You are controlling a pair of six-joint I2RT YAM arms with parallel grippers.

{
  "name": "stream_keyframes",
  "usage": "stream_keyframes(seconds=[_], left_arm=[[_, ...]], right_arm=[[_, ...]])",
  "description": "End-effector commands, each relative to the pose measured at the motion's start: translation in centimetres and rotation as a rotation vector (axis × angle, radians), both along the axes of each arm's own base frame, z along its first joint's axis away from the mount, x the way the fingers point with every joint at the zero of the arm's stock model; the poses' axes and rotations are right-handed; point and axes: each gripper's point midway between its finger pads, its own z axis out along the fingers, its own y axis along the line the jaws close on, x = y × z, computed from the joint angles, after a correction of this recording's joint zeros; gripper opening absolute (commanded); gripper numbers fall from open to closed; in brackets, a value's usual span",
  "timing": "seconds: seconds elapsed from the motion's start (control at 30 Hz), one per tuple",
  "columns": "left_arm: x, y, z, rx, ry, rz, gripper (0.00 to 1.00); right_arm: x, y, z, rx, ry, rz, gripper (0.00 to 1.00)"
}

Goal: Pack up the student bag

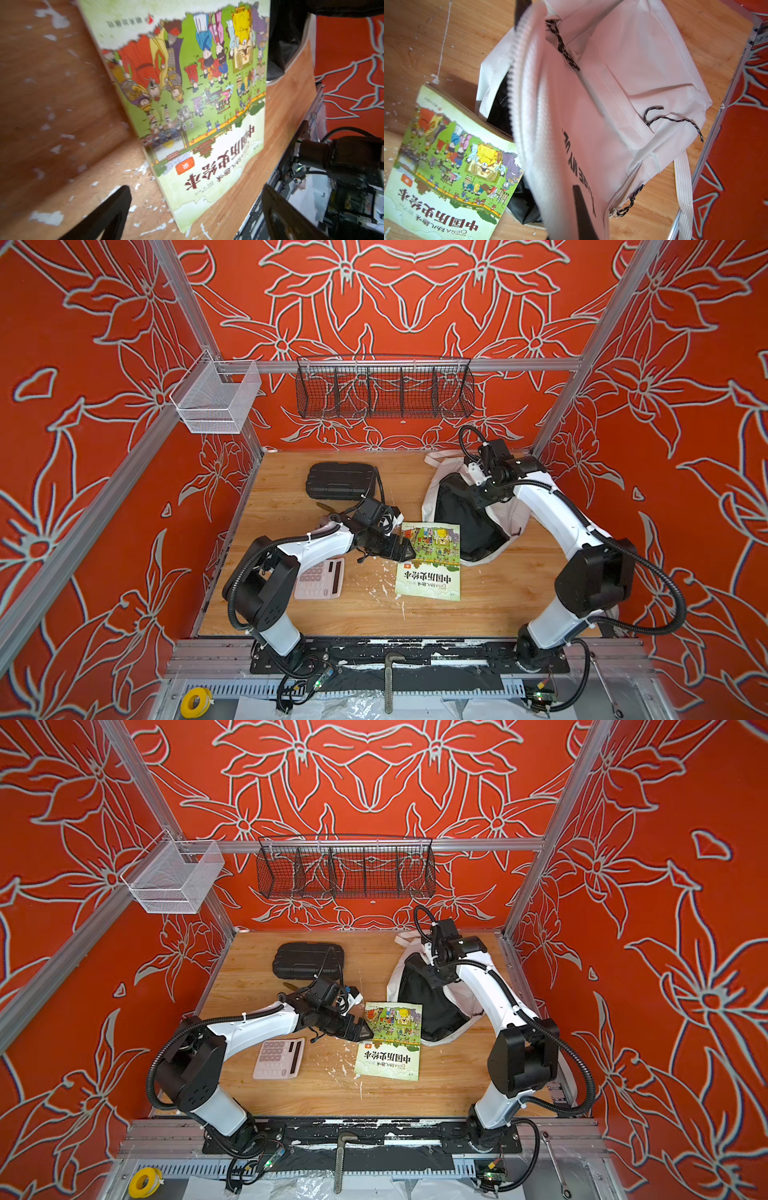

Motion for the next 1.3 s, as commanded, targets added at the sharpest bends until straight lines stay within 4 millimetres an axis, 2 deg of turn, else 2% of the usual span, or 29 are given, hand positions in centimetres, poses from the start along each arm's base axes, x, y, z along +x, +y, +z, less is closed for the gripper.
stream_keyframes(seconds=[0.0,0.1,0.2,0.33,0.5,0.63,0.73,0.87,0.93,1.0,1.13,1.27], left_arm=[[1.0,0.9,-1.0,0.062,-0.046,-0.002,0.97],[2.0,0.1,-1.8,0.041,-0.048,-0.054,1.00],[3.1,-1.2,-2.1,-0.003,-0.053,-0.093,0.97],[4.5,-1.6,-3.3,-0.031,-0.030,-0.073,0.93],[4.3,-2.3,-4.5,-0.105,0.029,-0.086,0.92],[3.5,-3.6,-4.3,-0.207,0.077,-0.137,0.91],[2.9,-4.0,-4.2,-0.247,0.095,-0.160,0.85],[2.5,-3.9,-4.2,-0.256,0.093,-0.168,0.69],[2.4,-3.9,-4.0,-0.264,0.084,-0.165,0.65],[2.6,-3.9,-3.9,-0.270,0.075,-0.155,0.66],[2.9,-3.9,-4.9,-0.229,0.055,-0.133,0.87],[3.6,-4.2,-5.5,-0.246,0.039,-0.108,0.91]], right_arm=[[-0.4,0.7,-0.1,0.021,0.016,0.035,0.00],[-0.6,0.9,-0.2,0.026,0.012,0.048,0.00],[-0.8,1.0,-0.1,0.031,0.006,0.055,0.00],[-1.2,1.2,-0.1,0.040,0.005,0.060,0.00],[-1.4,1.2,0.1,0.045,-0.011,0.066,0.00],[-1.7,2.6,0.2,0.082,-0.014,0.137,0.00],[-1.9,2.9,-0.1,0.086,-0.004,0.157,0.00],[-2.0,2.9,-0.4,0.087,0.003,0.158,0.00],[-2.0,3.0,-0.6,0.088,0.007,0.158,0.00],[-2.1,3.1,-0.7,0.091,0.012,0.159,0.00],[-2.1,3.3,-1.0,0.098,0.015,0.166,0.00],[-2.1,3.5,-1.1,0.100,0.013,0.177,0.00]])
